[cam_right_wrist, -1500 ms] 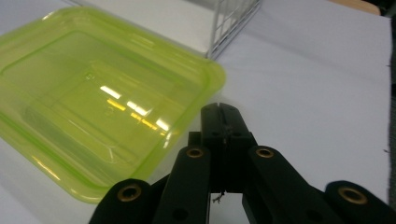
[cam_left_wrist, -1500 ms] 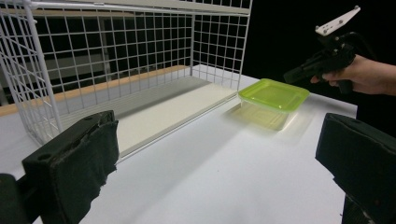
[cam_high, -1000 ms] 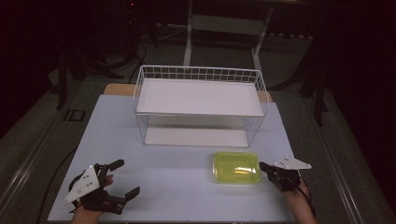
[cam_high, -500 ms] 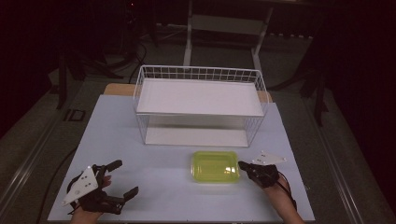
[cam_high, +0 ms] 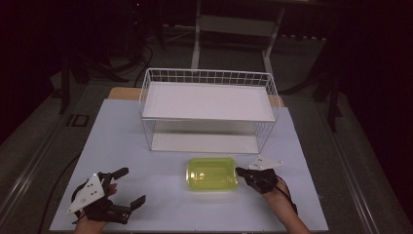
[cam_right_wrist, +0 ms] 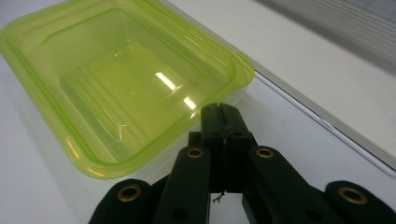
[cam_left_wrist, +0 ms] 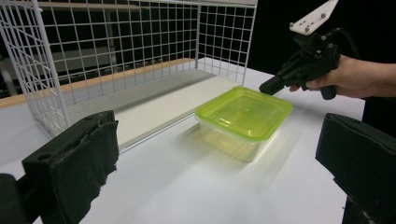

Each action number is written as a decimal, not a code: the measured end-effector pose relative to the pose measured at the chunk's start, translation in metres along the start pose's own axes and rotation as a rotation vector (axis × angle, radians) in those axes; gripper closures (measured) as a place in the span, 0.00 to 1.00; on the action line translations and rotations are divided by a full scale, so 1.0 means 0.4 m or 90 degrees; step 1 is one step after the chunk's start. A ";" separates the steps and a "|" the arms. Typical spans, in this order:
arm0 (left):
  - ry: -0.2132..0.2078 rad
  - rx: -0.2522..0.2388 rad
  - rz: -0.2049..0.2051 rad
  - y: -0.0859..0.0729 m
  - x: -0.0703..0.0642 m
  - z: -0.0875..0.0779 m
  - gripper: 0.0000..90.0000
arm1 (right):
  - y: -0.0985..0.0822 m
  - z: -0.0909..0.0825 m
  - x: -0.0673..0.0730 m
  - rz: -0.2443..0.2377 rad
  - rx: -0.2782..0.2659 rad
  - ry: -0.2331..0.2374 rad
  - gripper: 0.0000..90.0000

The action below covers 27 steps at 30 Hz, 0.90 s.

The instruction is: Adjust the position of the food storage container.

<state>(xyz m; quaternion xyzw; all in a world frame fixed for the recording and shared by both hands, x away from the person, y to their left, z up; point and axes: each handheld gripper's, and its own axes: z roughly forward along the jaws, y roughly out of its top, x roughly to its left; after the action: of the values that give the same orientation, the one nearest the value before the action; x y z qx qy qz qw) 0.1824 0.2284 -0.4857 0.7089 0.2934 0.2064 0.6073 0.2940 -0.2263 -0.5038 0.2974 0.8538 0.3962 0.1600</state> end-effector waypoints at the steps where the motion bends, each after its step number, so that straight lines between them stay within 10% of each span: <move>1: 0.000 0.001 0.001 0.000 0.000 0.000 0.00 | 0.004 0.005 0.003 -0.004 -0.001 0.004 1.00; 19: 0.005 0.022 -0.002 -0.006 0.002 0.011 0.00 | 0.048 0.038 0.045 -0.024 -0.013 -0.008 0.94; 27: -0.013 0.082 -0.022 -0.008 0.006 0.047 0.00 | 0.076 -0.006 0.067 0.030 -0.051 -0.007 0.31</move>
<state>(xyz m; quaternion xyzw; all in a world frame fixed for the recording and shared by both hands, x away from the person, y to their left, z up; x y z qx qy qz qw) 0.1957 0.2166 -0.4922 0.7433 0.3121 0.1694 0.5669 0.2835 -0.1951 -0.4798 0.3133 0.8292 0.4319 0.1667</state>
